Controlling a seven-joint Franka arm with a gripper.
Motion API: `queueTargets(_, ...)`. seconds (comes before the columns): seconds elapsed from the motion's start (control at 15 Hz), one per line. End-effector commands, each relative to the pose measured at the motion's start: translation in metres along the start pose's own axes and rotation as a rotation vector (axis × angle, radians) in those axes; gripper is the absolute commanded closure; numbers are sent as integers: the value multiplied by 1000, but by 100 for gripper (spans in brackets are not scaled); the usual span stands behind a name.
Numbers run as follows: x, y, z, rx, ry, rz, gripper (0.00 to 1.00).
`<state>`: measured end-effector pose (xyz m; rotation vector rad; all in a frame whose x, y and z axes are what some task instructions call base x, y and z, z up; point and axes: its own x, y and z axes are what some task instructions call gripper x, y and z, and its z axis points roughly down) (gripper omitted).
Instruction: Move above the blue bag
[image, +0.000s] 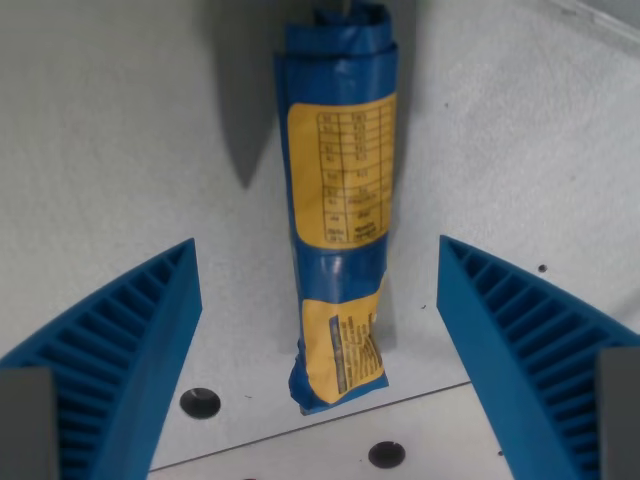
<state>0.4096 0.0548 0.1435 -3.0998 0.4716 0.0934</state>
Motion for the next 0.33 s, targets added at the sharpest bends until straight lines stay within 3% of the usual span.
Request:
queueTargets(0.07, -14, 2, -4, 70, 119, 56, 0)
queueTargets(0.33, -15, 3, -2, 70, 122, 44, 0)
